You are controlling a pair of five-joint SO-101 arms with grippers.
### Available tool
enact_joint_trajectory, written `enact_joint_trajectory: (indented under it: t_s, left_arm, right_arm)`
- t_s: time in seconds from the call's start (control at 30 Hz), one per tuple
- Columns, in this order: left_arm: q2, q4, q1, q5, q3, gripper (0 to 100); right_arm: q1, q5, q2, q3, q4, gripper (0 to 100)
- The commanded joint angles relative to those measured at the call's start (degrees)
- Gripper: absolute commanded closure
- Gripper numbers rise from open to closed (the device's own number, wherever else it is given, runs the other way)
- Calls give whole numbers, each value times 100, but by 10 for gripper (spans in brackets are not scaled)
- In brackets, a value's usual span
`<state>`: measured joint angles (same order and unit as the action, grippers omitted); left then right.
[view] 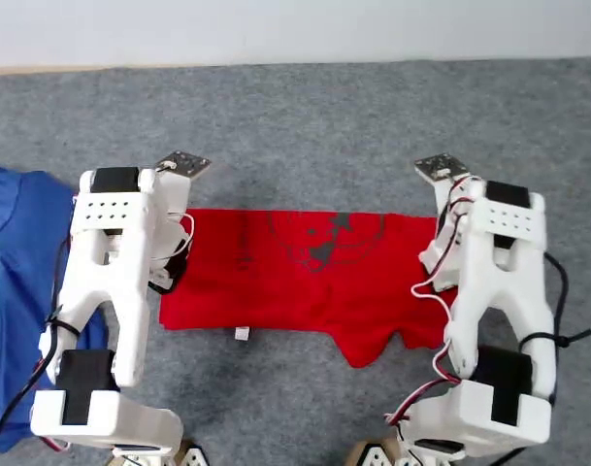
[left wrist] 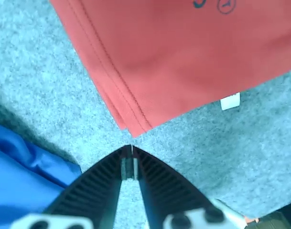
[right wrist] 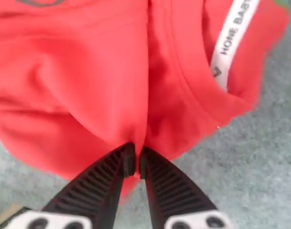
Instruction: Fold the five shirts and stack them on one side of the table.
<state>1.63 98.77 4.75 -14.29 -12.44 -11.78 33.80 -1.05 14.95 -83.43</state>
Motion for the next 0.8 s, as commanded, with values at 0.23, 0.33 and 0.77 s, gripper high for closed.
enact_joint_trajectory:
  t_s: [0.23, 0.33, 0.77]
  left_arm:
    - [-255, 149, -9, 0, 189, 997]
    - [-255, 149, -9, 0, 198, 997]
    - [-255, 123, -18, 0, 198, 997]
  right_arm:
    - [-418, 607, -268, -457, -242, 988]
    - [-418, 651, -629, -475, -242, 988]
    - [-848, 721, -1525, -1609, -215, 988]
